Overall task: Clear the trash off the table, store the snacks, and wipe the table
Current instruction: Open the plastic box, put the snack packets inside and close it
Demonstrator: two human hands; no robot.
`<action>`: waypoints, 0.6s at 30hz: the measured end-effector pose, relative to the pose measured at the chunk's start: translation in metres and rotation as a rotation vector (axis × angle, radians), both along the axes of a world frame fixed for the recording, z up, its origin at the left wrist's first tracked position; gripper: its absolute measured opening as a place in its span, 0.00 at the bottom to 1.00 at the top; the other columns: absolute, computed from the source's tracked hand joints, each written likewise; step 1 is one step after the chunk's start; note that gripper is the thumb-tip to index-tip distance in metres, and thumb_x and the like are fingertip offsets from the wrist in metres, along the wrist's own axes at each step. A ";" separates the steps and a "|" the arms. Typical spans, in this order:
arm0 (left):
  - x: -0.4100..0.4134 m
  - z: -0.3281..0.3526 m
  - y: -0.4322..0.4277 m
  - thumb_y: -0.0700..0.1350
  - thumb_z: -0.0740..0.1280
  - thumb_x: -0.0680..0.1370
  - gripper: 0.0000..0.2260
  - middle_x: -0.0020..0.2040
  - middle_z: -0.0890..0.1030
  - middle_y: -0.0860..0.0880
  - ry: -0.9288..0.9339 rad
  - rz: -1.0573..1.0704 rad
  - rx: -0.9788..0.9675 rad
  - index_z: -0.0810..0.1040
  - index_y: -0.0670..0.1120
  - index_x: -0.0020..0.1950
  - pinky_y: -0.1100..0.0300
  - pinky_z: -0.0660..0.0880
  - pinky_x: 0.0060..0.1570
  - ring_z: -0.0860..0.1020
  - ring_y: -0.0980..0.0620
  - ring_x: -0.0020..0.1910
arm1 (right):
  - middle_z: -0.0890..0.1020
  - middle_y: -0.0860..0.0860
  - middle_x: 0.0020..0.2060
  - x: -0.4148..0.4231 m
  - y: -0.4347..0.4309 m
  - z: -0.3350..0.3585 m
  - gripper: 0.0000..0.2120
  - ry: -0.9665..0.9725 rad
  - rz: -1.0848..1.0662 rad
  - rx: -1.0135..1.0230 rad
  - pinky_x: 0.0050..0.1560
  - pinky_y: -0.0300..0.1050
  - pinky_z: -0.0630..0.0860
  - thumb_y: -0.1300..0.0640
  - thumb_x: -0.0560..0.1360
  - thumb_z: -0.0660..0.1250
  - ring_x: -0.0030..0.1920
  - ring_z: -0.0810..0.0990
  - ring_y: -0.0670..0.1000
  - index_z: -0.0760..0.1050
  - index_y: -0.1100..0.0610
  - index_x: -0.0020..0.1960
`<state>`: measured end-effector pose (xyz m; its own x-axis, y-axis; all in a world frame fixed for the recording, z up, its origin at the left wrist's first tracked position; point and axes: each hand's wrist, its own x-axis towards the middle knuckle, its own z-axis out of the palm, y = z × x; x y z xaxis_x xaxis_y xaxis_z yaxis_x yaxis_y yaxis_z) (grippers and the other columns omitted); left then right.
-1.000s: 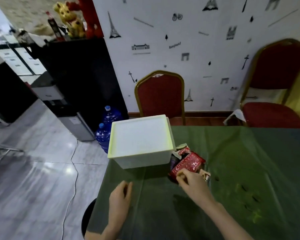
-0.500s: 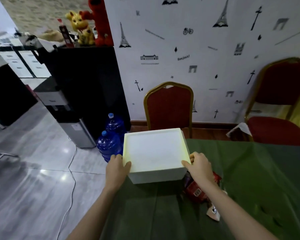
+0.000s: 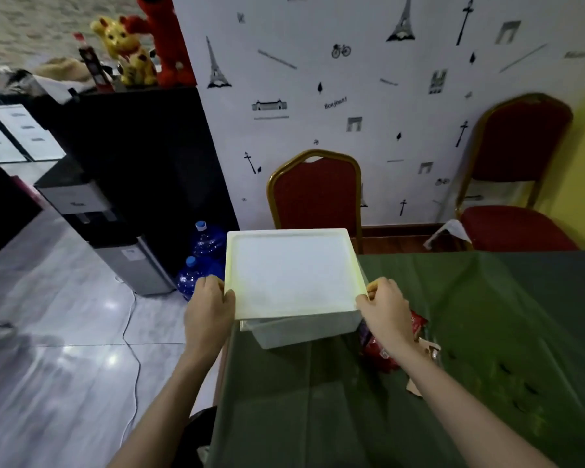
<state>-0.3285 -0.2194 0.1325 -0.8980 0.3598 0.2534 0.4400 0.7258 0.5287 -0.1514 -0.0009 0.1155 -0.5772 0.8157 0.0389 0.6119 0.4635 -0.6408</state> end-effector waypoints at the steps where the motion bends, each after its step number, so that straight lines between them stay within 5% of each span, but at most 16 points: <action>1: 0.009 0.002 -0.010 0.41 0.64 0.77 0.05 0.41 0.72 0.49 0.019 -0.016 0.018 0.70 0.44 0.42 0.51 0.75 0.34 0.72 0.51 0.35 | 0.72 0.48 0.39 0.011 -0.008 0.003 0.08 0.028 0.006 0.004 0.33 0.40 0.72 0.58 0.73 0.68 0.36 0.75 0.47 0.68 0.55 0.41; 7: 0.106 -0.032 -0.090 0.39 0.70 0.73 0.06 0.42 0.74 0.47 0.013 0.080 0.167 0.76 0.42 0.49 0.57 0.68 0.34 0.75 0.47 0.36 | 0.70 0.45 0.40 0.082 -0.065 -0.015 0.06 -0.001 0.126 0.093 0.33 0.39 0.72 0.57 0.74 0.66 0.36 0.72 0.42 0.68 0.52 0.44; 12: 0.154 -0.080 -0.144 0.57 0.60 0.72 0.18 0.36 0.73 0.46 -0.065 0.082 0.203 0.77 0.42 0.46 0.73 0.69 0.42 0.71 0.53 0.34 | 0.69 0.44 0.43 0.113 -0.098 -0.061 0.06 -0.163 0.273 -0.032 0.38 0.38 0.74 0.52 0.75 0.65 0.39 0.74 0.43 0.67 0.49 0.45; 18: 0.162 -0.134 -0.158 0.53 0.58 0.71 0.20 0.34 0.73 0.42 -0.174 0.107 0.026 0.79 0.37 0.43 0.57 0.71 0.31 0.75 0.43 0.31 | 0.68 0.45 0.42 0.130 -0.111 -0.101 0.07 -0.299 0.295 -0.102 0.36 0.39 0.67 0.51 0.75 0.63 0.38 0.72 0.45 0.65 0.51 0.43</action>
